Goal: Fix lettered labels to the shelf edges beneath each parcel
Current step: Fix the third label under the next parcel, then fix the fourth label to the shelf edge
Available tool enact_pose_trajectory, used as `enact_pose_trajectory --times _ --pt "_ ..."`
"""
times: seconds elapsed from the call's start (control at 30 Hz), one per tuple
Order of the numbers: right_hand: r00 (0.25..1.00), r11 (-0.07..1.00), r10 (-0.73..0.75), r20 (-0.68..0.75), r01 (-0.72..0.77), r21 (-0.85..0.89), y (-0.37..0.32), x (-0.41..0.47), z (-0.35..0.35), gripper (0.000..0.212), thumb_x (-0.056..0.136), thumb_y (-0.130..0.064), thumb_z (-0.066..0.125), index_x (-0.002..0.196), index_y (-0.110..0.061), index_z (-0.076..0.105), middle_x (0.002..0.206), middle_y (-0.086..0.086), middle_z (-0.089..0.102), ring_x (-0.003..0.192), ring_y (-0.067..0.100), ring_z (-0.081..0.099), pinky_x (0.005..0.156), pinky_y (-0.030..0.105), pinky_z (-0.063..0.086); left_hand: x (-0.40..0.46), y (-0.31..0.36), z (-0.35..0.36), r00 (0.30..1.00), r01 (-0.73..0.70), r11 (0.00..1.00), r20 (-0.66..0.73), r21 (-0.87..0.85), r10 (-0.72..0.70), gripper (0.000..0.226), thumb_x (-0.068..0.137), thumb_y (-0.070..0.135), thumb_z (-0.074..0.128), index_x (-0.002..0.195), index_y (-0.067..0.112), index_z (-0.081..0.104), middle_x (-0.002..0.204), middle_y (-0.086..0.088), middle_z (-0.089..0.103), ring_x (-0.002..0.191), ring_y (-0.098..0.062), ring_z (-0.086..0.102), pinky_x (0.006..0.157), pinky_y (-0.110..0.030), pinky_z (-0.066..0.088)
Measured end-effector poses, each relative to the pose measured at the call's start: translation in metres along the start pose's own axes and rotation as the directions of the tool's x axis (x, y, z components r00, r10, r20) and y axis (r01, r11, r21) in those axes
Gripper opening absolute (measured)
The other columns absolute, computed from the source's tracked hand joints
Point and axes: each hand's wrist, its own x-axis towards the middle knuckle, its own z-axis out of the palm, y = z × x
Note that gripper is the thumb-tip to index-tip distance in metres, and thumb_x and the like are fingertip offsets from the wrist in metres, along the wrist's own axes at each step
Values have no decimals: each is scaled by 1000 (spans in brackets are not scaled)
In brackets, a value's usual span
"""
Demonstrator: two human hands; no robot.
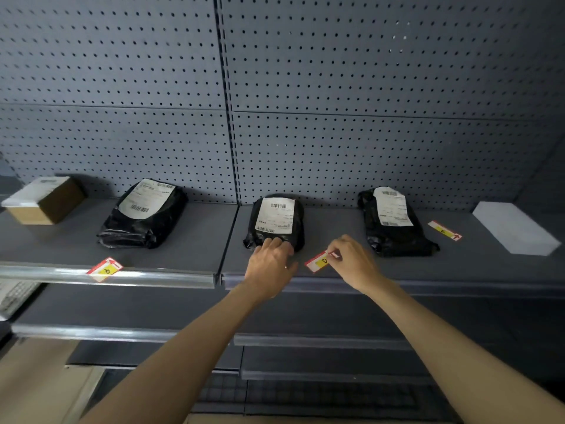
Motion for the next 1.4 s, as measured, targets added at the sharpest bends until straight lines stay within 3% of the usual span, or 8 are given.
enact_pose_trajectory --times 0.27,0.5,0.67,0.77,0.9,1.07,1.27,1.4 --pt "973 995 -98 208 98 11 50 28 -7 21 89 -28 63 106 -15 62 108 4 52 85 22 60 73 35 50 58 49 36 942 131 976 286 176 -178 45 83 43 63 116 13 59 117 -9 55 115 -27 46 96 -41 40" --pt "904 976 -209 372 214 29 64 52 12 50 89 -28 65 134 -18 47 123 7 42 94 26 61 86 41 51 72 55 54 869 259 914 339 312 -361 59 83 50 62 121 7 50 127 -14 48 121 -28 39 98 -43 39" --pt "887 964 -255 384 265 28 65 57 16 31 89 -27 64 115 -14 53 118 7 42 88 27 61 80 42 52 73 57 56 847 372 905 323 208 -422 54 78 42 70 118 10 52 124 -12 52 120 -28 42 100 -41 40" --pt "916 968 -252 311 238 83 67 55 13 15 89 -19 62 98 -15 51 108 4 48 82 25 60 72 39 50 70 61 55 857 433 896 263 95 -442 32 80 30 67 107 15 57 113 -10 62 110 -29 53 93 -38 41" --pt "953 968 -214 216 177 175 75 48 -4 6 90 -12 59 87 -15 54 90 1 60 79 22 60 61 30 43 66 72 50 904 412 907 165 -92 -394 13 83 21 62 94 21 67 99 -4 71 96 -25 62 88 -37 47" --pt "981 948 -144 129 100 301 101 26 -35 5 88 -11 62 91 -10 66 88 0 60 80 14 57 66 25 44 61 104 49 955 295 919 83 -261 -283 6 82 18 65 84 19 69 88 -4 68 89 -23 58 83 -40 48" --pt "999 935 -12 48 -6 355 140 -31 -76 7 91 -9 60 91 -10 67 86 2 59 58 16 58 54 29 51 54 163 64 989 145 939 59 -312 -133 9 84 23 64 88 16 68 94 -3 64 89 -21 57 80 -38 48" --pt "999 942 43 -22 -33 335 170 -66 -92 10 92 -6 58 95 -4 67 89 8 61 55 12 58 50 19 48 47 199 83 999 30 952 33 -304 -21 6 84 21 64 88 17 65 94 -4 63 90 -22 56 79 -39 48"
